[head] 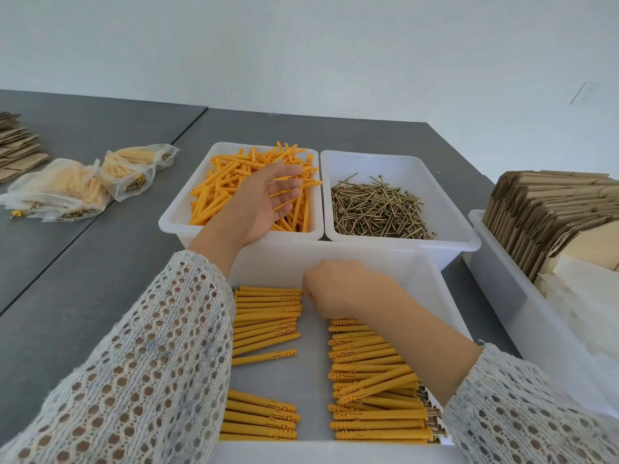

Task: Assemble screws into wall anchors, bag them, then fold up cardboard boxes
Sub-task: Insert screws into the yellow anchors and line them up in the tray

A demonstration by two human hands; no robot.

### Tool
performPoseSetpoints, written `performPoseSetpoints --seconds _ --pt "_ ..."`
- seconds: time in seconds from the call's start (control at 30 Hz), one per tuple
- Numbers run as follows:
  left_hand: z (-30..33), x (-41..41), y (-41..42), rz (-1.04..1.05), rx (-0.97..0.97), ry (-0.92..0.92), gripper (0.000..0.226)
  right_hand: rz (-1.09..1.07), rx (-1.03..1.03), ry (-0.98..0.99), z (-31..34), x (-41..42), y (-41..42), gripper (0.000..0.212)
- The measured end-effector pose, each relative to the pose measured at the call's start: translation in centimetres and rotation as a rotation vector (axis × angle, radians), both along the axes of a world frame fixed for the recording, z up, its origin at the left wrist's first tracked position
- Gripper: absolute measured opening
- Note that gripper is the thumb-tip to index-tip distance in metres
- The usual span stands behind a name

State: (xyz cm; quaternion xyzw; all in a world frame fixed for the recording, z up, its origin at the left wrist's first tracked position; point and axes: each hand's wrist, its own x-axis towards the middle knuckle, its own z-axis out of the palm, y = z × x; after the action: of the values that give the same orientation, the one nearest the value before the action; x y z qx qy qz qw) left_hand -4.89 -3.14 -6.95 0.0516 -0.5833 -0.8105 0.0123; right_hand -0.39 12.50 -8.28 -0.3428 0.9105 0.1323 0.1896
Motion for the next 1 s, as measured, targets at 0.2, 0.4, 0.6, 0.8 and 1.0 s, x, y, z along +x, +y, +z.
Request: performPoseSetpoints --seconds 0.2,0.4,0.6,0.8,1.0 --pt "0.0 0.1 0.1 0.007 -0.012 -0.001 0.029 -0.028 0.018 -0.005 0.3 0.2 0.1 0.022" --pt "0.1 0.1 0.1 0.007 -0.018 0.002 0.029 -0.052 0.059 -0.011 1.0 0.5 -0.1 0.013" --pt "0.3 0.3 0.5 0.022 -0.034 0.006 0.028 -0.107 0.084 -0.002 0.8 0.0 0.1 0.015" --pt "0.2 0.3 0.7 0.037 -0.084 0.02 0.028 -0.131 0.031 -0.011 0.5 0.0 1.1 0.029" --pt "-0.2 -0.2 0.7 0.088 -0.174 0.052 0.023 -0.074 -0.003 -0.024 0.8 0.0 1.0 0.012"
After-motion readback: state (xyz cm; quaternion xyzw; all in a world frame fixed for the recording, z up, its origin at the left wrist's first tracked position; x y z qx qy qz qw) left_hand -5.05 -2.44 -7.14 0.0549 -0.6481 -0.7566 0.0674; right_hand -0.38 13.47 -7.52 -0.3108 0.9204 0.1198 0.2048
